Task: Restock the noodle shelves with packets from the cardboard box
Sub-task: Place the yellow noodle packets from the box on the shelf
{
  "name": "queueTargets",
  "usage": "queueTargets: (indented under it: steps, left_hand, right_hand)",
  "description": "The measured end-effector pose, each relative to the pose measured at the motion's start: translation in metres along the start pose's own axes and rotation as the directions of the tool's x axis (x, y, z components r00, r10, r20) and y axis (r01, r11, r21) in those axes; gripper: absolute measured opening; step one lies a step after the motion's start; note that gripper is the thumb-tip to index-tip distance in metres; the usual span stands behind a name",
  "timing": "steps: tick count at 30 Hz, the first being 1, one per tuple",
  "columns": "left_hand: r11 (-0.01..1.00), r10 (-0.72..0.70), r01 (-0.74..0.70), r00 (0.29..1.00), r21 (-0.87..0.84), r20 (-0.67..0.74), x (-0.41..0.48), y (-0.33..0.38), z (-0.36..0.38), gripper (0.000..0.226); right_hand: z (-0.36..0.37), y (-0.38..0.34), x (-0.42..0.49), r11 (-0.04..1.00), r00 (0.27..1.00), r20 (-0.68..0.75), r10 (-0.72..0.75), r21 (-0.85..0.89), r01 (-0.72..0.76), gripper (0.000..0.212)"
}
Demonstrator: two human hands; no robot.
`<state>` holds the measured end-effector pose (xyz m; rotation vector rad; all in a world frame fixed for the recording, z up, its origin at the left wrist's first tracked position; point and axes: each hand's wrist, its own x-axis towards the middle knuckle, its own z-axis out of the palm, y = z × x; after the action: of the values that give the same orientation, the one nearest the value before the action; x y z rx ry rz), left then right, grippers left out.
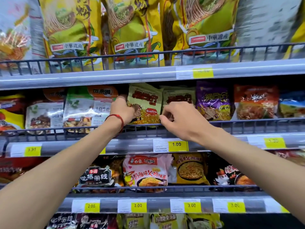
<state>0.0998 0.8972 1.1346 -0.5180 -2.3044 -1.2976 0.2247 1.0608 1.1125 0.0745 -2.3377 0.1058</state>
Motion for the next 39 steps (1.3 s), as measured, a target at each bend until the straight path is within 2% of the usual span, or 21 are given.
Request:
queueTargets:
  steps: [3, 6, 13, 18, 25, 31, 36, 39]
  left_hand:
    - [0.971, 0.044, -0.036, 0.999, 0.236, -0.029, 0.0, 0.002, 0.006, 0.038]
    - [0.911, 0.101, -0.089, 0.995, 0.402, -0.008, -0.001, 0.004, 0.009, 0.038]
    - [0.773, 0.208, -0.166, 0.978, 0.612, 0.004, -0.004, 0.01, 0.004, 0.047]
    - [0.761, 0.279, -0.2, 0.96, 0.617, -0.033, -0.009, 0.008, 0.002, 0.041]
    - [0.76, 0.292, -0.219, 0.956, 0.612, -0.02, -0.017, 0.006, 0.003, 0.018]
    - [0.776, 0.366, -0.302, 0.931, 0.554, -0.005, -0.04, -0.009, -0.003, 0.029]
    - [0.772, 0.491, -0.429, 0.871, 0.47, -0.01, -0.08, -0.017, -0.018, 0.021]
    - [0.725, 0.521, -0.445, 0.853, 0.526, 0.003, -0.109, -0.027, -0.032, 0.018]
  right_hand:
    - [0.003, 0.001, -0.004, 1.0, 1.0, 0.008, -0.006, 0.025, 0.006, 0.032]
    - [0.004, 0.004, -0.008, 0.999, 1.0, 0.007, -0.012, 0.051, 0.011, 0.028]
    - [0.002, 0.006, -0.015, 0.993, 0.999, -0.045, -0.031, 0.111, 0.036, 0.023]
    - [0.006, 0.005, -0.022, 0.99, 0.996, -0.063, -0.056, 0.128, 0.064, 0.02]
    - [0.004, 0.003, -0.03, 0.984, 0.988, -0.124, -0.088, 0.141, 0.105, 0.018]
    - [-0.001, -0.005, -0.041, 0.969, 0.965, -0.205, -0.164, 0.148, 0.196, 0.014]
    - [0.006, -0.024, -0.055, 0.95, 0.959, -0.167, -0.227, 0.18, 0.256, 0.016]
    - [0.015, -0.041, -0.064, 0.95, 0.962, -0.104, -0.252, 0.163, 0.267, 0.019]
